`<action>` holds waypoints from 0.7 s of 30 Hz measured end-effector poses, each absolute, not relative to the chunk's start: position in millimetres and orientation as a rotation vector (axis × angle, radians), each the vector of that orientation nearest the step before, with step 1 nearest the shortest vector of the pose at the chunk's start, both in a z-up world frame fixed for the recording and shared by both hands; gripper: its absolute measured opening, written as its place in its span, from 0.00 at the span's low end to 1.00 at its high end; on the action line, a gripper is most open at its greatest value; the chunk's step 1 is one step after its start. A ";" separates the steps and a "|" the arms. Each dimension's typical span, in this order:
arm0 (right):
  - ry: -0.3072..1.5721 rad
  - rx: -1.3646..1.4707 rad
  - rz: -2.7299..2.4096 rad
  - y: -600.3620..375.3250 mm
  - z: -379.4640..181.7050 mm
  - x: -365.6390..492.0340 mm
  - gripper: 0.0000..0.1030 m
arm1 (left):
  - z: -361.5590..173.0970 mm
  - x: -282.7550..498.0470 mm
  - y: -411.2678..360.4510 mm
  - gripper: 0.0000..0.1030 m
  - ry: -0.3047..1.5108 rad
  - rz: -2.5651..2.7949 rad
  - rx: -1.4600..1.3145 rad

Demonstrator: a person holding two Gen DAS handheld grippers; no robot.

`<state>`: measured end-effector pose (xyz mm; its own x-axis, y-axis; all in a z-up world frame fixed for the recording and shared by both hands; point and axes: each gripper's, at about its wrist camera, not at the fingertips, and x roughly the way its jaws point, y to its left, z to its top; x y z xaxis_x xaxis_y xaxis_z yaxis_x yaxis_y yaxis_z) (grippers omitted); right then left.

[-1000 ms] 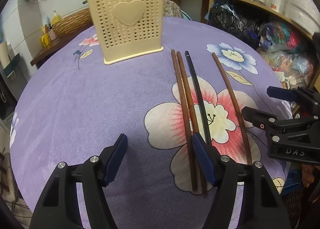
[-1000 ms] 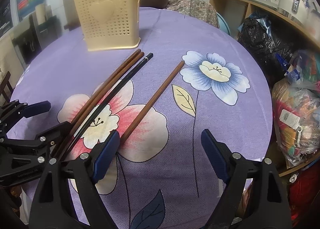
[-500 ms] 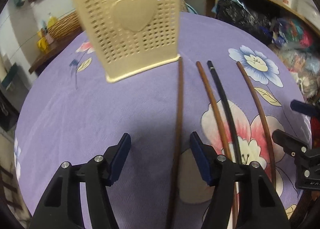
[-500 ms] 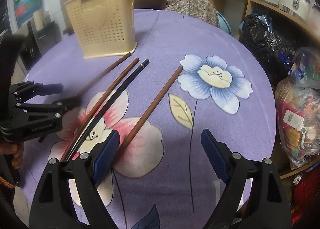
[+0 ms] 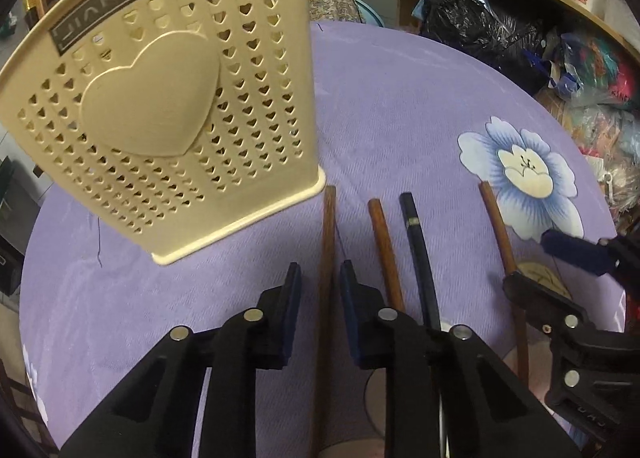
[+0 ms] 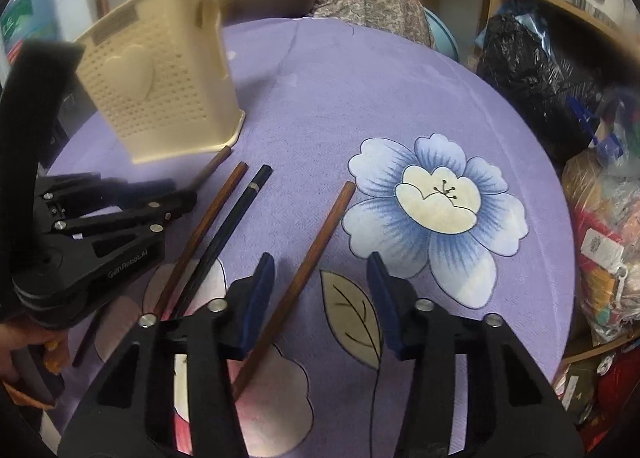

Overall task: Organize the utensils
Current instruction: 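Grasp a wooden chopstick with the left tool while the right tool grasps another chopstick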

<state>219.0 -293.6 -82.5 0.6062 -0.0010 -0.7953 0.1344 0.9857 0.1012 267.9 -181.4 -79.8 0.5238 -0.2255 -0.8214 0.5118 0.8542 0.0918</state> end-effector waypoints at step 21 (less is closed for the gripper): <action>0.930 0.151 -0.139 -292.5 -89.0 266.8 0.13 | -82.8 280.2 -194.7 0.09 0.919 -0.423 0.312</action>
